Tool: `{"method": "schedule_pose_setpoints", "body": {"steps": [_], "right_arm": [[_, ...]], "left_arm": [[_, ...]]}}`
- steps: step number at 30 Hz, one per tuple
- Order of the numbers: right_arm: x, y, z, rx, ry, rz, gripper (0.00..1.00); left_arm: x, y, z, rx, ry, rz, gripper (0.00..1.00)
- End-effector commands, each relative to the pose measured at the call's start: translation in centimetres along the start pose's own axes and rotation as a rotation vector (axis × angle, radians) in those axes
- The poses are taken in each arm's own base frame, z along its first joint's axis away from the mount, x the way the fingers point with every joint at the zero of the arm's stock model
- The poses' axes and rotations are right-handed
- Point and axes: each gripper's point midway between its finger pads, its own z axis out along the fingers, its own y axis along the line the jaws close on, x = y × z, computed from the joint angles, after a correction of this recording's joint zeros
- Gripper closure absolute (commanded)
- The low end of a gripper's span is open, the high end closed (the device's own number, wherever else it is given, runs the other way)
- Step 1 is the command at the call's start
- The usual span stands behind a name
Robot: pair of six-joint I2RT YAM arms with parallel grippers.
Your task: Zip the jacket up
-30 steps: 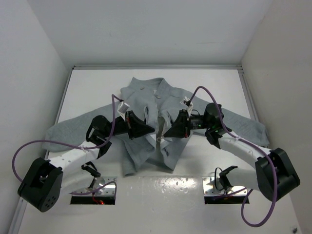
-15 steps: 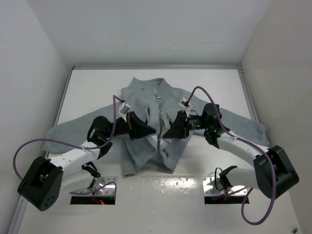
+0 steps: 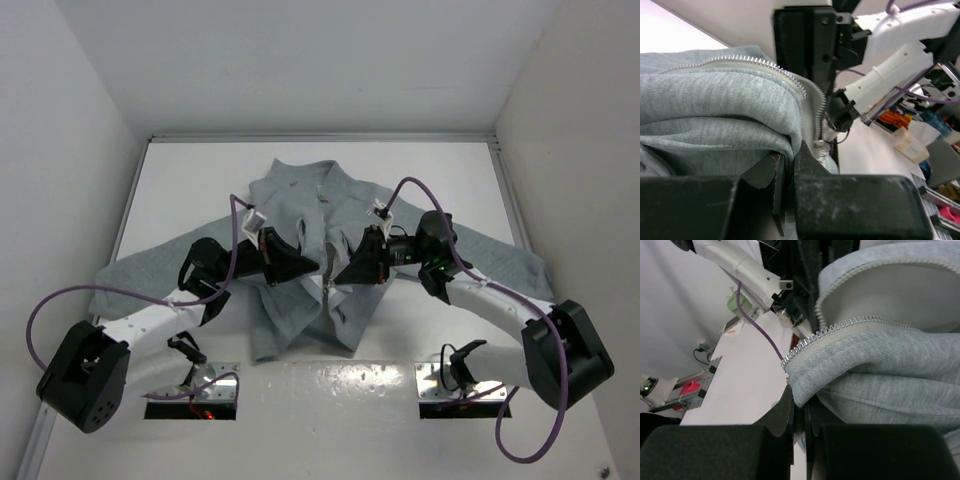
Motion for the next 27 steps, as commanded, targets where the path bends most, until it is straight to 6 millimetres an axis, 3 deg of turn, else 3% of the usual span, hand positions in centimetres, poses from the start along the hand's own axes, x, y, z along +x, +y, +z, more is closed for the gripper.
{"method": "schedule_pose_setpoints", "body": {"steps": [1,7,12,21,27], "right_arm": [[-2.0,2.8,0.1,-0.093,-0.013,-0.157,1.00],[-1.8,3.8,0.5,-0.126,-0.008,-0.168,1.00],[-1.7,3.3,0.9,-0.107,-0.016,-0.168,1.00],[-1.5,-0.3,0.6,0.037,-0.042,-0.110,1.00],[-2.2,-1.6,-0.1,0.090,-0.066,-0.108,1.00]], "left_arm": [[-2.5,-0.4,0.1,0.014,-0.067,0.111,1.00],[-3.5,1.3,-0.1,-0.067,-0.105,0.112,1.00],[-4.0,0.1,0.9,-0.038,-0.137,0.098,1.00],[-5.1,-2.5,0.8,0.027,-0.173,0.044,1.00],[-4.4,-4.8,0.8,0.071,-0.140,0.078,1.00]]}}
